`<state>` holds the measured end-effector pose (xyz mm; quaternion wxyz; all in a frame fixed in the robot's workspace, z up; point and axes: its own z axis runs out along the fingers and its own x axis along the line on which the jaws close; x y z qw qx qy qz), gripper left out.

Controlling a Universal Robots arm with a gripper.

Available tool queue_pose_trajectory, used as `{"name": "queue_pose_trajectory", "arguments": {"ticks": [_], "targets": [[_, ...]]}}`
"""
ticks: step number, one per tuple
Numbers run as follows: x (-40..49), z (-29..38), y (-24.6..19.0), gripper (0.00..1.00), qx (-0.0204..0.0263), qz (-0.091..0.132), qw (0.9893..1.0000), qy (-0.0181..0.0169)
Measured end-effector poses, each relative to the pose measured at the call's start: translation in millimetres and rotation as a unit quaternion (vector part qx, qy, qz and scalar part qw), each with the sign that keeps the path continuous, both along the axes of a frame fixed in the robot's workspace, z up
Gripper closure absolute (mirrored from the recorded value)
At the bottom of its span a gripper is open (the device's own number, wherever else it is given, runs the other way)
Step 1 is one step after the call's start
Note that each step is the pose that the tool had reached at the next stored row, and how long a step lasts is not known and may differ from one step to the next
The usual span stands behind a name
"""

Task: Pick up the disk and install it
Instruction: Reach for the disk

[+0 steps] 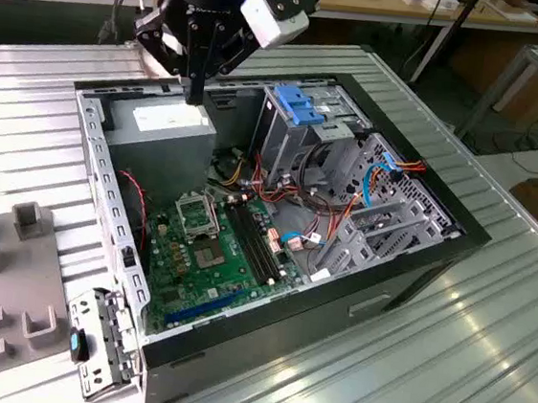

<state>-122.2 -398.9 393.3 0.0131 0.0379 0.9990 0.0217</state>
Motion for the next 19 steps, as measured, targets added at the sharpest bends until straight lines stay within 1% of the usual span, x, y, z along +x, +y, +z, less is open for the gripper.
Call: {"name": "queue_pose_trajectory", "arguments": {"ticks": [2, 6, 8, 10, 14, 15, 16, 17, 19], "targets": [[-10.1, 0.0, 0.0, 0.89, 0.0000, 0.000, 1.0000, 0.0000], [-19.4, 0.0, 0.0, 0.89, 0.0000, 0.000, 1.0000, 0.0000], [-27.0, 0.0, 0.0, 0.89, 0.0000, 0.000, 1.0000, 0.0000], [-36.9, 0.0, 0.0, 0.89, 0.0000, 0.000, 1.0000, 0.0000], [-45.8, 0.0, 0.0, 0.89, 0.0000, 0.000, 1.0000, 0.0000], [-56.0, 0.0, 0.0, 0.89, 0.0000, 0.000, 1.0000, 0.0000], [-69.5, 0.0, 2.2, 0.89, 0.0000, 0.000, 1.0000, 0.0000], [-75.6, 0.0, 4.3, 0.89, 0.0000, 0.000, 1.0000, 0.0000], [-79.4, 0.0, 5.4, 0.89, 0.0000, 0.000, 1.0000, 0.0000]]}}
